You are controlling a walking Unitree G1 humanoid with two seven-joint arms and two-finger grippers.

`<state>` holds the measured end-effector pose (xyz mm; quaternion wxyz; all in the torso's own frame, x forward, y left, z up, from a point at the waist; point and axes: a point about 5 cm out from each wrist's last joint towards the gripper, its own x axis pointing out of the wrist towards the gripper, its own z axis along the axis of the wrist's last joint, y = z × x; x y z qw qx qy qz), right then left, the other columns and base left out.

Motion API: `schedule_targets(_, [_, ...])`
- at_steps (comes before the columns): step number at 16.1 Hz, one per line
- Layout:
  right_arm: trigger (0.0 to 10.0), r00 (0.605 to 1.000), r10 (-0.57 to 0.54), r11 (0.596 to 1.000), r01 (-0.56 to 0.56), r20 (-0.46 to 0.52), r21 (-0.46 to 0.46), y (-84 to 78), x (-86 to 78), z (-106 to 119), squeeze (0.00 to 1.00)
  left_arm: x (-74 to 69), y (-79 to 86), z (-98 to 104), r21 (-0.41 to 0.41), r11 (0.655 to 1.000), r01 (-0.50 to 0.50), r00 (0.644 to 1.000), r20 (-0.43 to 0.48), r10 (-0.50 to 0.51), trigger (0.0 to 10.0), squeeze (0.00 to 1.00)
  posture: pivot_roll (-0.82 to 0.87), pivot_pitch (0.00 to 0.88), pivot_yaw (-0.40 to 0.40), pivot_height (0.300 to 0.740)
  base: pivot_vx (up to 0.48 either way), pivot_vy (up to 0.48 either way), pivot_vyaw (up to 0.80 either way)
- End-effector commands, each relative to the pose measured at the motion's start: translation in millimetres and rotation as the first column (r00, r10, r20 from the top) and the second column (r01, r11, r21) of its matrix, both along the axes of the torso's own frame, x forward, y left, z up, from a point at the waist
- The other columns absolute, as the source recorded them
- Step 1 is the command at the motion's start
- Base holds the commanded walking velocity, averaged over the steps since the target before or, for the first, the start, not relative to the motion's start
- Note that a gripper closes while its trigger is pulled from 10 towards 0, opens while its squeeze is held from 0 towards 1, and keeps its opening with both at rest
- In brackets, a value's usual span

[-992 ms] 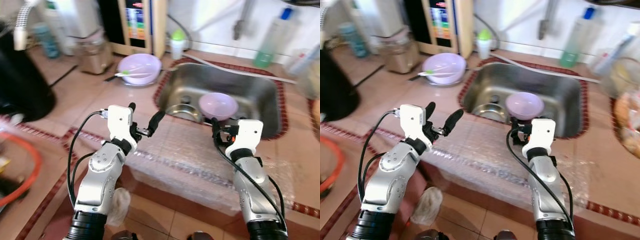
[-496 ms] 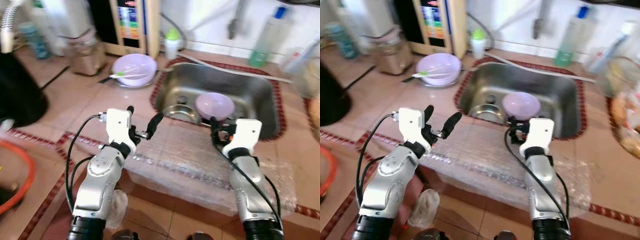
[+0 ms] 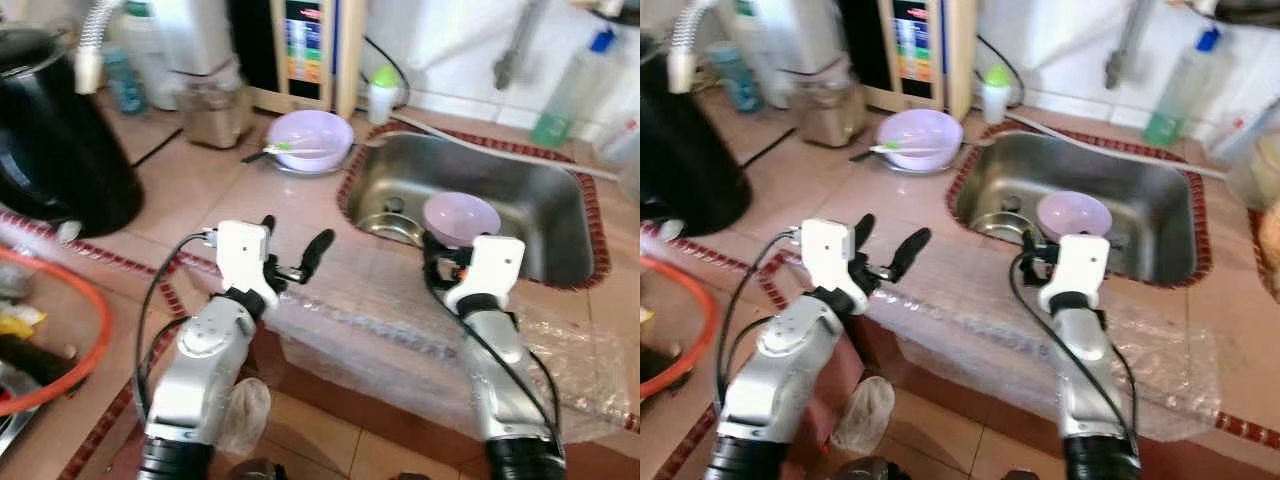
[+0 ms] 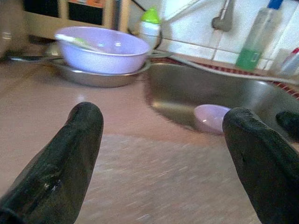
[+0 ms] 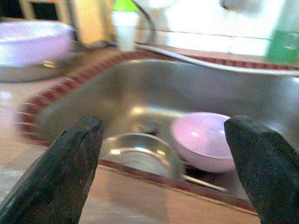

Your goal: Kitchen organization

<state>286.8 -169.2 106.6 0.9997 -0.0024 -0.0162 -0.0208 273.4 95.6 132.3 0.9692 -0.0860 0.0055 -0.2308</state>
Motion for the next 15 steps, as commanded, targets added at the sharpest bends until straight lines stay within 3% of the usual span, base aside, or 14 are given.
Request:
schedule_targets(1, [10.0, 1.0, -0.006, 1.0, 0.006, 0.031, -0.013, -2.8, -0.5, 7, 0.0, -1.5, -2.1, 6, -0.003, 1.0, 0.016, 1.0, 0.019, -0.016, 10.0, 0.0, -0.06, 0.0, 0.04, 0.74, 0.0, 0.262, 0.0])
schedule_targets(9, [10.0, 0.999, -0.052, 0.997, 0.053, 0.006, -0.057, -12.1, -5.0, -2, 0.0, -7.7, -3.8, -2, 0.036, 0.996, 0.081, 0.997, 0.004, -0.081, 10.0, 0.0, -0.07, 0.0, 0.042, 0.74, 0.0, 0.031, 0.0])
schedule_targets(13, [10.0, 1.0, 0.015, 0.999, -0.015, 0.015, -0.044, -0.1, 1.8, 3, 0.0, -4.0, -0.7, 7, -0.001, 0.998, 0.06, 0.998, 0.017, -0.06, 10.0, 0.0, -0.03, 0.0, 0.043, 0.74, 0.0, 0.0, -0.74])
schedule_targets(15, [10.0, 0.996, 0.083, 0.994, -0.082, 0.015, -0.07, 8.6, 9.1, 7, 0.0, -5.5, 9.5, 9, 0.001, 0.998, 0.061, 0.998, 0.021, -0.061, 10.0, 0.0, -0.02, 0.021, 0.042, 0.74, 0.0, 0.0, -0.25])
